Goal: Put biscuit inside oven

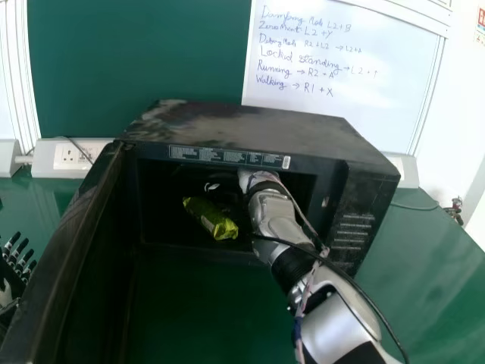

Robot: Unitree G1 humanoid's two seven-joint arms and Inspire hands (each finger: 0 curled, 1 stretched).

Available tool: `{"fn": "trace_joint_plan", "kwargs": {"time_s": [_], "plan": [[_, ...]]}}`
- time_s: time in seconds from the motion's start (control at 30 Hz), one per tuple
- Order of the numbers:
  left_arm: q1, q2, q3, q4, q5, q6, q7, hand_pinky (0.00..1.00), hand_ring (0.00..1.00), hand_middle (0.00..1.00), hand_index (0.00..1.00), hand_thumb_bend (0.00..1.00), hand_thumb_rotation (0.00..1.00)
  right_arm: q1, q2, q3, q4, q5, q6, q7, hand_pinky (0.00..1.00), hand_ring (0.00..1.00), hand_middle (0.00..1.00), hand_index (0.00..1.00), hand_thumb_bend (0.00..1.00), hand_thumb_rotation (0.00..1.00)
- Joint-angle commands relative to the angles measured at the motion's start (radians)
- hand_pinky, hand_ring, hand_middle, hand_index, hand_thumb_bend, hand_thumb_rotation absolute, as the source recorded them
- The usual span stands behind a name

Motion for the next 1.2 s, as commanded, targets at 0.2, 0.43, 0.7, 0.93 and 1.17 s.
{"fn": "trace_joint_plan", "kwargs": {"time_s": [0.2, 0.43, 0.7, 0.93, 1.17], "plan": [[-0.015, 0.015, 0.011, 0.011, -0.003, -0.007, -0.007, 0.70, 0.75, 0.77, 0.49, 0.51, 0.05, 0.151, -0.052, -0.034, -0.279, 0.008, 0.112, 0.064, 0.51, 0.65, 0.69, 0.86, 0.97, 0.50], [-0.021, 0.016, 0.011, 0.018, -0.003, -0.007, -0.006, 0.69, 0.74, 0.76, 0.49, 0.51, 0.05, 0.255, -0.093, -0.028, -0.528, -0.030, 0.249, 0.150, 0.29, 0.41, 0.53, 0.89, 0.93, 0.45], [-0.019, 0.019, 0.003, 0.020, 0.005, -0.015, -0.018, 0.69, 0.74, 0.76, 0.50, 0.51, 0.05, 0.310, -0.152, 0.016, -0.654, -0.099, 0.249, 0.203, 0.24, 0.38, 0.53, 0.80, 0.94, 0.51], [-0.025, 0.016, -0.002, 0.022, 0.013, -0.014, -0.008, 0.70, 0.74, 0.76, 0.49, 0.51, 0.05, 0.364, -0.171, -0.006, -0.746, -0.115, 0.264, 0.230, 0.33, 0.52, 0.63, 0.85, 0.93, 0.51], [-0.033, 0.013, -0.003, 0.028, 0.014, -0.013, -0.008, 0.69, 0.73, 0.75, 0.49, 0.51, 0.05, 0.409, -0.187, -0.022, -0.841, -0.131, 0.308, 0.262, 0.46, 0.67, 0.75, 0.86, 0.96, 0.52]]}}
